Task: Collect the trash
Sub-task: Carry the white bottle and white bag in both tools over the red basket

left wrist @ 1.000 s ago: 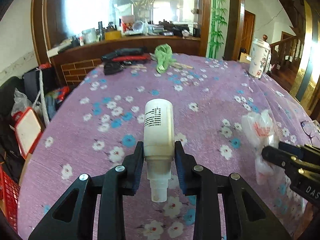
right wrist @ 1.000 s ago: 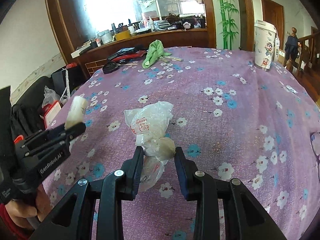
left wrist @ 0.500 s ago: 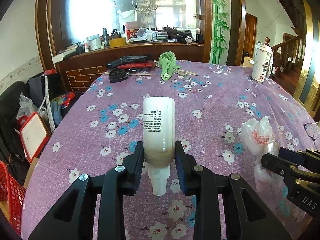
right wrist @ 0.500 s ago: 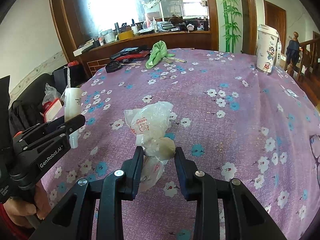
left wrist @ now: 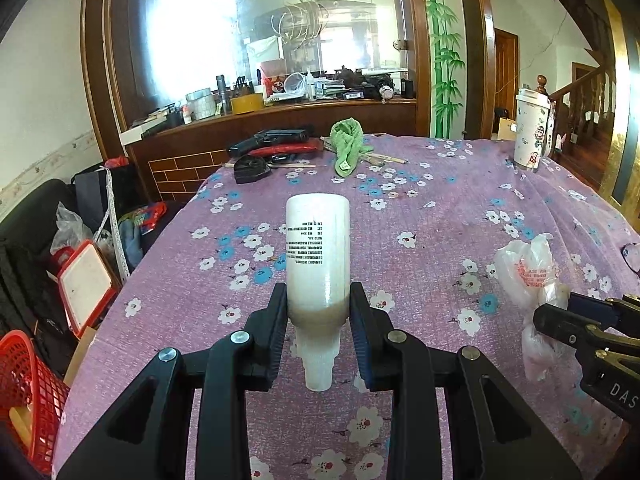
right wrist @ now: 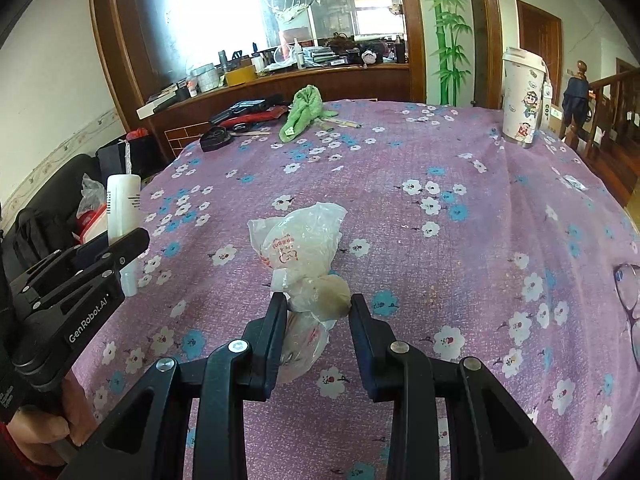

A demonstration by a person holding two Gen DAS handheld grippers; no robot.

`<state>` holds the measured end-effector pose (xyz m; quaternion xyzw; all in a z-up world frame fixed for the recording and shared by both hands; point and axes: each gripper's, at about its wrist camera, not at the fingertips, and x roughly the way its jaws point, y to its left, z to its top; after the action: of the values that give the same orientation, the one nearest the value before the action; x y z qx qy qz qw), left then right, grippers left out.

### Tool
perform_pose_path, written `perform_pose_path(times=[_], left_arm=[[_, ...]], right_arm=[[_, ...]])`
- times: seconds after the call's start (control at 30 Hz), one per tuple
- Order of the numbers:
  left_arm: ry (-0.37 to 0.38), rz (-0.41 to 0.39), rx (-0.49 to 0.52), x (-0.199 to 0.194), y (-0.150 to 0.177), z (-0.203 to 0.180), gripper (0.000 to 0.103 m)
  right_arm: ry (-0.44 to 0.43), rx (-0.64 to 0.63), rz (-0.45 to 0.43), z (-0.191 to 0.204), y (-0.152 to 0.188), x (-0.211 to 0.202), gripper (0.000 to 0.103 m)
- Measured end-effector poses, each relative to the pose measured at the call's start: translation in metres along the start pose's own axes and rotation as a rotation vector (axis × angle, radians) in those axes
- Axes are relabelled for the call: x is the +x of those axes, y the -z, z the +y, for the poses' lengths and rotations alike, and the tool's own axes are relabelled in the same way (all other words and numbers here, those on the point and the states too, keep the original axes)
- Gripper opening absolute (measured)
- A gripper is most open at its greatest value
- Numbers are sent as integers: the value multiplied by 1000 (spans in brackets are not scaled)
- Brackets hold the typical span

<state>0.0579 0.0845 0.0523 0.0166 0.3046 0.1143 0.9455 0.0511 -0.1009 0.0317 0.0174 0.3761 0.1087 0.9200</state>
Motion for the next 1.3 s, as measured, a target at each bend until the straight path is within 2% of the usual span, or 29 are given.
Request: perform_pose_path(times=[0.67, 1.0, 1.3], left_arm=[[-11, -7, 9, -2, 0, -2, 29], [-1, 11, -9, -4, -6, -2, 29], [6, -43, 9, -55, -9, 7, 29]], right_arm=[[14, -9, 3, 1, 1, 3, 34], [16, 57, 14, -2, -6, -11, 34], [-51, 50, -10, 22, -1, -52, 34]])
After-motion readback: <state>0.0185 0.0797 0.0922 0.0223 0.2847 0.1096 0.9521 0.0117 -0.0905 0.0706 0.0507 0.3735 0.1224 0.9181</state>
